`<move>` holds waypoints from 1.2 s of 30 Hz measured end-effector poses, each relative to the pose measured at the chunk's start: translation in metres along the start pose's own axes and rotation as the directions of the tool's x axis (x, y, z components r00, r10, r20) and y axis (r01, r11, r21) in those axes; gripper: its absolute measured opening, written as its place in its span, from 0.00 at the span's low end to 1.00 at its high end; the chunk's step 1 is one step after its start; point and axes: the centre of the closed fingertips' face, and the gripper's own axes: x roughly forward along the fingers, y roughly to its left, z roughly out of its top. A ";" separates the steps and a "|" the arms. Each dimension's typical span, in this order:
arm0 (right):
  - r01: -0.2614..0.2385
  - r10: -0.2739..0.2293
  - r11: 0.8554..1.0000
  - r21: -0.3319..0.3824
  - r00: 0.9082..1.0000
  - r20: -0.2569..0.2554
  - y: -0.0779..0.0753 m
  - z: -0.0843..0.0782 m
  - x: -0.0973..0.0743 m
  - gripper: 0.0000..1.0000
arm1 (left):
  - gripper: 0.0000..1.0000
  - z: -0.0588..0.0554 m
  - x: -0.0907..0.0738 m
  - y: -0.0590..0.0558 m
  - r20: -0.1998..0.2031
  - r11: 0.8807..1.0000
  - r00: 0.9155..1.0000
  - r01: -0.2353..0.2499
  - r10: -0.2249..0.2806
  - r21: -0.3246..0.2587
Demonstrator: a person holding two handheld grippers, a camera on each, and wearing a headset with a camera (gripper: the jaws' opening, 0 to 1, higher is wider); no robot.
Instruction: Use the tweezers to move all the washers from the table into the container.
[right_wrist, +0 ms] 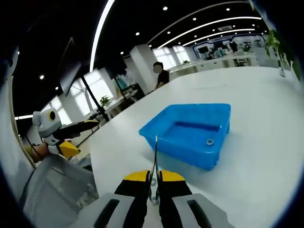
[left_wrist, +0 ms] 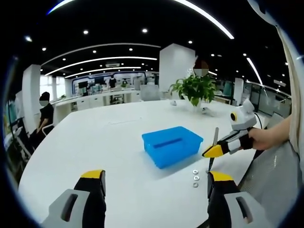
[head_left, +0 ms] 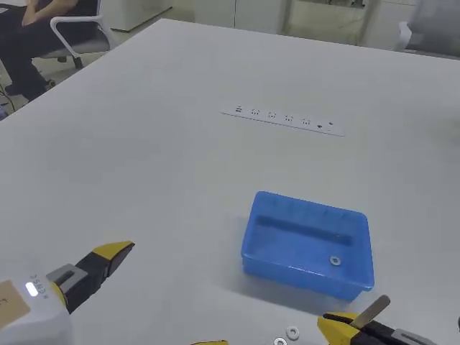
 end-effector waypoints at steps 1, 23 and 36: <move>0.000 0.000 1.000 0.000 1.000 0.001 0.000 0.000 0.000 0.04 | 0.90 0.000 0.000 0.000 -0.002 1.000 1.000 -0.001 0.001 -0.002; -0.041 0.017 0.961 -0.273 0.996 -0.089 0.023 -0.008 0.004 0.04 | 0.87 0.001 -0.001 0.000 -0.006 1.000 1.000 -0.009 0.009 0.004; -0.071 0.008 0.899 -0.433 0.989 -0.145 0.029 -0.013 0.008 0.03 | 0.86 0.001 -0.001 0.000 -0.014 1.000 1.000 -0.009 0.009 0.009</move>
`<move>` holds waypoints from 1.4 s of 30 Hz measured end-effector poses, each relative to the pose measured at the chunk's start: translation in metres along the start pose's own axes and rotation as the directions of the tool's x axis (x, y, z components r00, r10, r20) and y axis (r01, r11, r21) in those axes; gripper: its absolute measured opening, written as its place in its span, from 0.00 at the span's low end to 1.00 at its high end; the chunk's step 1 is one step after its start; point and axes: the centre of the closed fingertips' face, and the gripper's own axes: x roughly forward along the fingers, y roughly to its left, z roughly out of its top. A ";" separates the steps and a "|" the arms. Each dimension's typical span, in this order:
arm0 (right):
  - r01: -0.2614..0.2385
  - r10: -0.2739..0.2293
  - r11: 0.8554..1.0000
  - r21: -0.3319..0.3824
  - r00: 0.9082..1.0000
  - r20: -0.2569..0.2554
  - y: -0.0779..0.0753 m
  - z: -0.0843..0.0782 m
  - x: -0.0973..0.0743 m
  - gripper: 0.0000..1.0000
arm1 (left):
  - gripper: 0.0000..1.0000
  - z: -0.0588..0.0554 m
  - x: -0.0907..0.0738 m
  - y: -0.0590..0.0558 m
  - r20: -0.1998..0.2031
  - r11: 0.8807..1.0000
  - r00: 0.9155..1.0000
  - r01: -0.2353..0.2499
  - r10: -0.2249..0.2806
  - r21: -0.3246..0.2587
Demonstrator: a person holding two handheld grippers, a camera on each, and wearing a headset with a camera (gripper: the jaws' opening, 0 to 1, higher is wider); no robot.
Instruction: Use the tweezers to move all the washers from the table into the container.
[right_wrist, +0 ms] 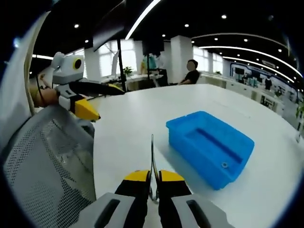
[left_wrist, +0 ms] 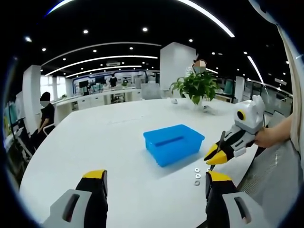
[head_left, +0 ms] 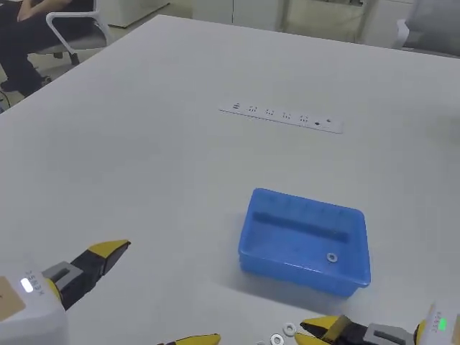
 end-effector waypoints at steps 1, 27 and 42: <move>0.005 -0.005 1.000 0.014 1.000 0.001 -0.001 0.000 0.000 0.03 | 0.86 0.000 0.000 0.000 0.000 1.000 1.000 0.001 -0.001 -0.001; -0.015 -0.012 0.962 0.274 0.995 0.097 -0.016 0.011 -0.003 0.03 | 0.85 -0.002 0.002 0.004 -0.002 1.000 1.000 -0.004 0.004 0.011; -0.019 -0.038 0.938 0.346 0.987 0.157 -0.028 0.028 -0.012 0.03 | 0.86 0.002 0.002 -0.002 0.016 1.000 1.000 0.024 -0.023 -0.007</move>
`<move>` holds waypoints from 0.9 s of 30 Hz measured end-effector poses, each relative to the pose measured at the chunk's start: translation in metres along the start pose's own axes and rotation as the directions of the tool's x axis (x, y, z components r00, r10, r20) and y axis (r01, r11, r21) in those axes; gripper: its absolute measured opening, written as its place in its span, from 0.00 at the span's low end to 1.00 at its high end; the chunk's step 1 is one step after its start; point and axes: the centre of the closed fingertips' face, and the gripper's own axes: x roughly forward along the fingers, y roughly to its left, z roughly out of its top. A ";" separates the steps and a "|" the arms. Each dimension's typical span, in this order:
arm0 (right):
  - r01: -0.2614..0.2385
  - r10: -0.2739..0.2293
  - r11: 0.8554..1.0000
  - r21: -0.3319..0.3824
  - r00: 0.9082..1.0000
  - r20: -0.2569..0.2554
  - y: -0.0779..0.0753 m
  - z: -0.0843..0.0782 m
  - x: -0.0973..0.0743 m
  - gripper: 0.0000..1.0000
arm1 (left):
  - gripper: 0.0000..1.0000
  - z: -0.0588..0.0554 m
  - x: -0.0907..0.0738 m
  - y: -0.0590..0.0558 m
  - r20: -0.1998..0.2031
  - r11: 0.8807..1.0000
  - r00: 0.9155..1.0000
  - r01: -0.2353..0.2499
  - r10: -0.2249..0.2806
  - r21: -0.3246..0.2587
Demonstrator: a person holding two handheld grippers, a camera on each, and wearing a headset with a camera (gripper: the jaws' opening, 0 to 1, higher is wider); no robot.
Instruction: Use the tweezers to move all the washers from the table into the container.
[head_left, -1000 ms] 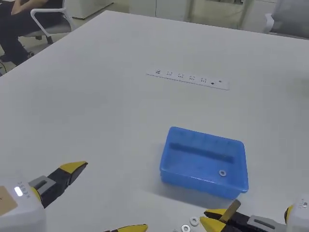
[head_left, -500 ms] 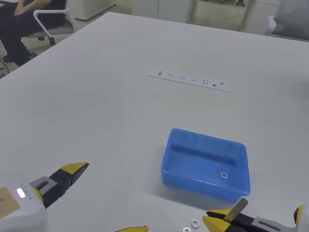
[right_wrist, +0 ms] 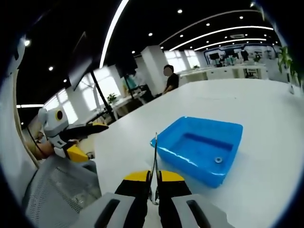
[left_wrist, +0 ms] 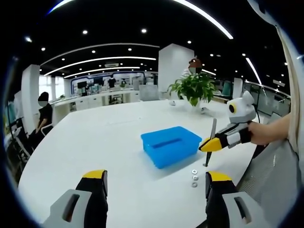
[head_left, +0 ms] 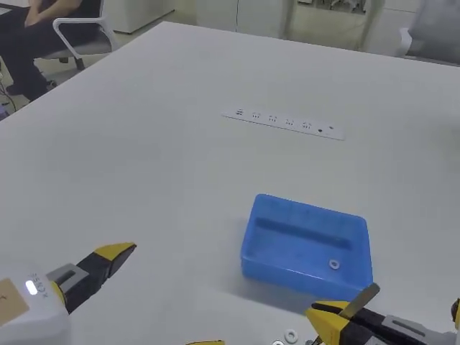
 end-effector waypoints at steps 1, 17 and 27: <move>0.001 -0.001 1.000 0.001 1.000 0.001 0.000 0.000 0.000 0.03 | 0.86 0.000 0.000 0.000 0.001 1.000 1.000 0.002 -0.002 -0.002; 0.013 -0.012 1.000 -0.022 0.999 0.044 -0.003 0.023 -0.005 0.03 | 0.86 0.002 -0.001 0.000 0.023 1.000 1.000 0.005 -0.005 -0.015; 0.015 -0.011 0.999 -0.048 0.996 0.083 -0.010 0.050 -0.004 0.03 | 0.86 0.002 -0.002 0.001 0.026 1.000 1.000 0.001 -0.001 -0.016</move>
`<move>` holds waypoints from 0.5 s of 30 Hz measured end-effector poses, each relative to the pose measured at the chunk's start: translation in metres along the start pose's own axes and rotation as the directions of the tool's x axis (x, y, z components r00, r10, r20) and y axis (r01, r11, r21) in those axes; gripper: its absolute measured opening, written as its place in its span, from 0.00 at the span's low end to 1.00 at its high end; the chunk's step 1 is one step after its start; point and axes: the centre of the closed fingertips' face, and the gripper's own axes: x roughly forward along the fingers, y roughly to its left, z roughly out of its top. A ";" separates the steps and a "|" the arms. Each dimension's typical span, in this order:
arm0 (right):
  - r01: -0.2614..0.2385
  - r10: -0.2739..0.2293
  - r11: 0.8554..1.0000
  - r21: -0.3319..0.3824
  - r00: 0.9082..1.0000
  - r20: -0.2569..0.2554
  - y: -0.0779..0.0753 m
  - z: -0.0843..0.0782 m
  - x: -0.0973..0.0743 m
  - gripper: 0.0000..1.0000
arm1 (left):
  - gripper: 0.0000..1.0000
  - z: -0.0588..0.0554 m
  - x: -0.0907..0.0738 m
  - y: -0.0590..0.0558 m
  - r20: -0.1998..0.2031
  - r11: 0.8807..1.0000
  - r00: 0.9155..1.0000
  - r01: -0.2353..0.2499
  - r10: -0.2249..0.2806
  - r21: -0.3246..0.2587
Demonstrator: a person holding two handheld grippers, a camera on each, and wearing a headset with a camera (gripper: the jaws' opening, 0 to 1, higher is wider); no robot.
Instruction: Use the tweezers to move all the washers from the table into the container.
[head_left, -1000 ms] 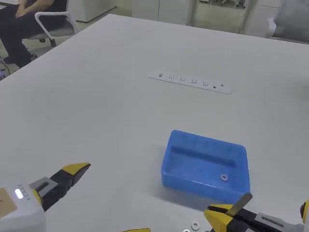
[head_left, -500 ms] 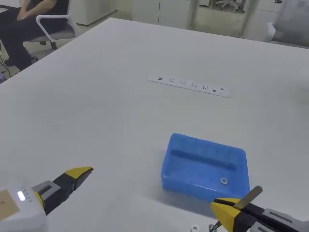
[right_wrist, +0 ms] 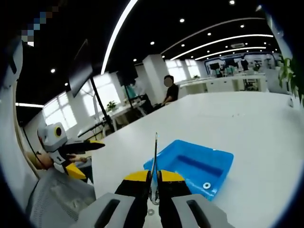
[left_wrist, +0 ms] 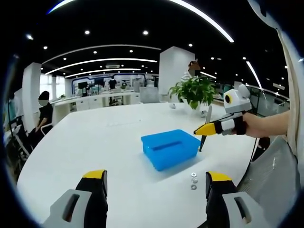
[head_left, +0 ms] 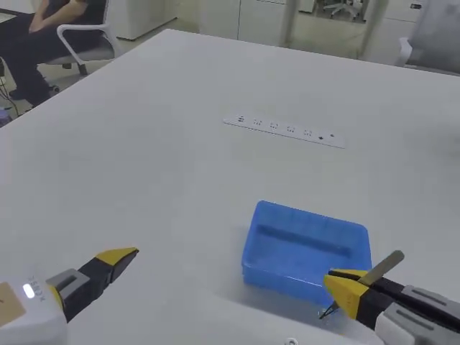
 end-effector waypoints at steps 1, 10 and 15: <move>0.002 -0.002 1.000 -0.003 1.000 0.003 -0.001 0.002 0.001 0.03 | 0.86 0.000 0.000 0.000 0.001 1.000 1.000 -0.001 0.001 0.001; 0.013 -0.013 0.999 -0.036 1.000 0.007 -0.019 0.018 0.011 0.03 | 0.86 -0.001 0.001 0.000 -0.004 1.000 1.000 0.000 0.000 0.003; 0.027 -0.027 0.999 -0.034 1.000 0.003 -0.033 0.022 0.018 0.03 | 0.86 -0.003 0.001 0.001 -0.006 1.000 1.000 -0.001 0.001 0.001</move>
